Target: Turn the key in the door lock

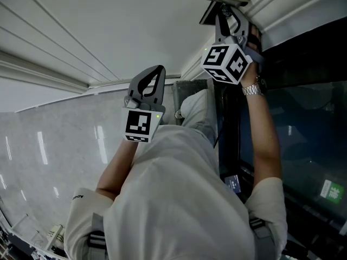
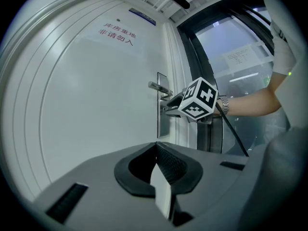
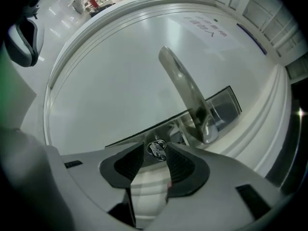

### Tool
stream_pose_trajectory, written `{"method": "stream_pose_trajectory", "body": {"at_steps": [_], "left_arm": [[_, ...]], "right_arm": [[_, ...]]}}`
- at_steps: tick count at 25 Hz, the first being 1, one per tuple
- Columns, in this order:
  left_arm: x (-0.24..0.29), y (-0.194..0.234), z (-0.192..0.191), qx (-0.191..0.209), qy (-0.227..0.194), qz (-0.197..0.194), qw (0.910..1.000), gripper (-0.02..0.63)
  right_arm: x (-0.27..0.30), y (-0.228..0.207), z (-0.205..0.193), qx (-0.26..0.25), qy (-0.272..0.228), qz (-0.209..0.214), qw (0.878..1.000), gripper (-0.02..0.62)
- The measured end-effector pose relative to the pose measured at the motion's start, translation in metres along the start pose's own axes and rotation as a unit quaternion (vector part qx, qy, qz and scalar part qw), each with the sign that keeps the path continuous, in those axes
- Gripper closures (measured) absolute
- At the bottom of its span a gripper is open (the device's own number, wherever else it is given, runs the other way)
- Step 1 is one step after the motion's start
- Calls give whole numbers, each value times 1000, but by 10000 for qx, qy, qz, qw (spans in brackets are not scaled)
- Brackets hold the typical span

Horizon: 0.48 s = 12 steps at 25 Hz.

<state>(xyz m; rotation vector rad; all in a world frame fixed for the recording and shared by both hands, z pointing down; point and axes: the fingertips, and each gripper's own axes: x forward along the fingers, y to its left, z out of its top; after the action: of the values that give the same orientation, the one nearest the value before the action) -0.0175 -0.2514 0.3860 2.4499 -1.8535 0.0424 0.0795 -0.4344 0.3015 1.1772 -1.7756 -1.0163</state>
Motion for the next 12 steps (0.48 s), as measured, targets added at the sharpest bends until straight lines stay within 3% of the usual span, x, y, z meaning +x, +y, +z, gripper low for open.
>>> {"method": "stream_pose_trajectory", "body": {"at_steps": [12], "left_arm": [[3,5,-4,-10,46,34,10000,597]], "right_arm": [[5,2,-4,92,54,0,9999,509]]}}
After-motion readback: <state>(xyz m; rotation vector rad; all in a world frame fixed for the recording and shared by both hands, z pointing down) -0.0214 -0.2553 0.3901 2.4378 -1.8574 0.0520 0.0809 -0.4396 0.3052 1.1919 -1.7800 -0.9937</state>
